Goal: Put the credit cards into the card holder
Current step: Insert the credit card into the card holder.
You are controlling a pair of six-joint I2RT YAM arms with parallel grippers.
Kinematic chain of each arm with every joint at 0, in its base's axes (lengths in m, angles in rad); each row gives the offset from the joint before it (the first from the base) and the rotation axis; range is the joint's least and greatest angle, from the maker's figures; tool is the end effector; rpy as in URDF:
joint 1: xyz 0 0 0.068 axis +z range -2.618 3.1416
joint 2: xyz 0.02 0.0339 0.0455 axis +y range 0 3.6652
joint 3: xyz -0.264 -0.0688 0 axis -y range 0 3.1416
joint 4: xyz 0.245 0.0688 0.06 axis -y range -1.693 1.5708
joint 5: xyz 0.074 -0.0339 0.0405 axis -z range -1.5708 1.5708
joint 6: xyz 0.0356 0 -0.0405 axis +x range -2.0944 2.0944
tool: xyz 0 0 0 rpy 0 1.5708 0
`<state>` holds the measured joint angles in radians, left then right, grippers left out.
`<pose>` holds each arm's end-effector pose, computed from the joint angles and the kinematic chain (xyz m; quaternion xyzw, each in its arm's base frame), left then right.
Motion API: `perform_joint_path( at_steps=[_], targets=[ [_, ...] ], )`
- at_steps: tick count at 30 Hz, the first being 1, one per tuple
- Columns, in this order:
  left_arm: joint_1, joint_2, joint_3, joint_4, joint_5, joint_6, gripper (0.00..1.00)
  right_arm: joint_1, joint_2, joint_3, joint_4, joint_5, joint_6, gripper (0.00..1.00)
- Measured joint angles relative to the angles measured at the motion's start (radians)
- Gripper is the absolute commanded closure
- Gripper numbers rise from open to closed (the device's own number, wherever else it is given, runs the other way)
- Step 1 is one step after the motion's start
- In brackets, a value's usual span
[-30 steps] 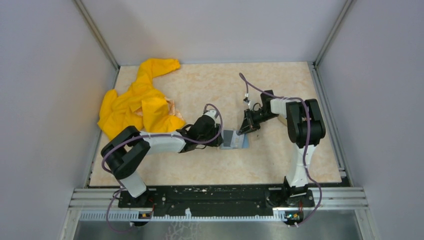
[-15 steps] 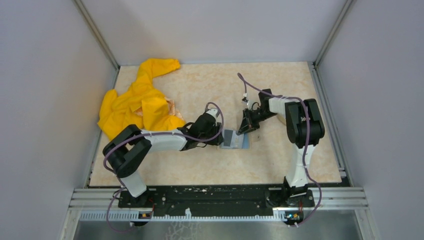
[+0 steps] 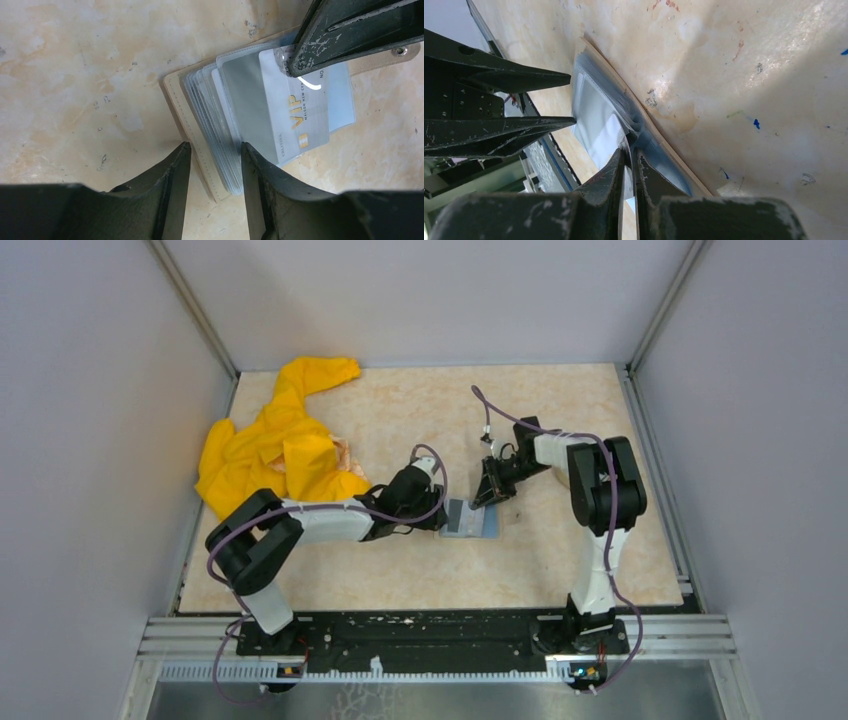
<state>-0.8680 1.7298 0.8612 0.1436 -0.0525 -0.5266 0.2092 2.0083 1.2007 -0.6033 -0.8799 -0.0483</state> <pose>0.2263 -0.2642 0.1532 0.1442 0.9002 -0.2451 0.3299 0.3464 0.1016 0.1216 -0.1495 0.8901 0.4290 0.0379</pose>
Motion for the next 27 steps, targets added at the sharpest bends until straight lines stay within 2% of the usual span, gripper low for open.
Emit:
perform_joint_path(
  at_steps=[8, 12, 16, 20, 27],
  targets=[
    [-0.008, -0.126, -0.036, 0.019, 0.071, -0.008, 0.51, 0.0, 0.0, 0.0, 0.003, 0.0, 0.0, 0.9],
    [-0.068, -0.161, -0.001, 0.048, 0.087, -0.022, 0.52, 0.0, 0.0, 0.0, 0.003, 0.0, -0.002, 0.9],
    [-0.154, -0.084, 0.117, 0.026, 0.039, -0.026, 0.54, 0.0, 0.0, 0.0, 0.003, 0.0, -0.003, 0.9],
    [-0.229, 0.05, 0.28, -0.043, -0.071, -0.027, 0.69, 0.0, 0.0, 0.0, 0.004, 0.0, -0.003, 0.9],
    [-0.289, 0.226, 0.454, -0.193, -0.241, -0.031, 0.81, 0.0, 0.0, 0.0, 0.004, 0.0, -0.003, 0.9]
  ],
)
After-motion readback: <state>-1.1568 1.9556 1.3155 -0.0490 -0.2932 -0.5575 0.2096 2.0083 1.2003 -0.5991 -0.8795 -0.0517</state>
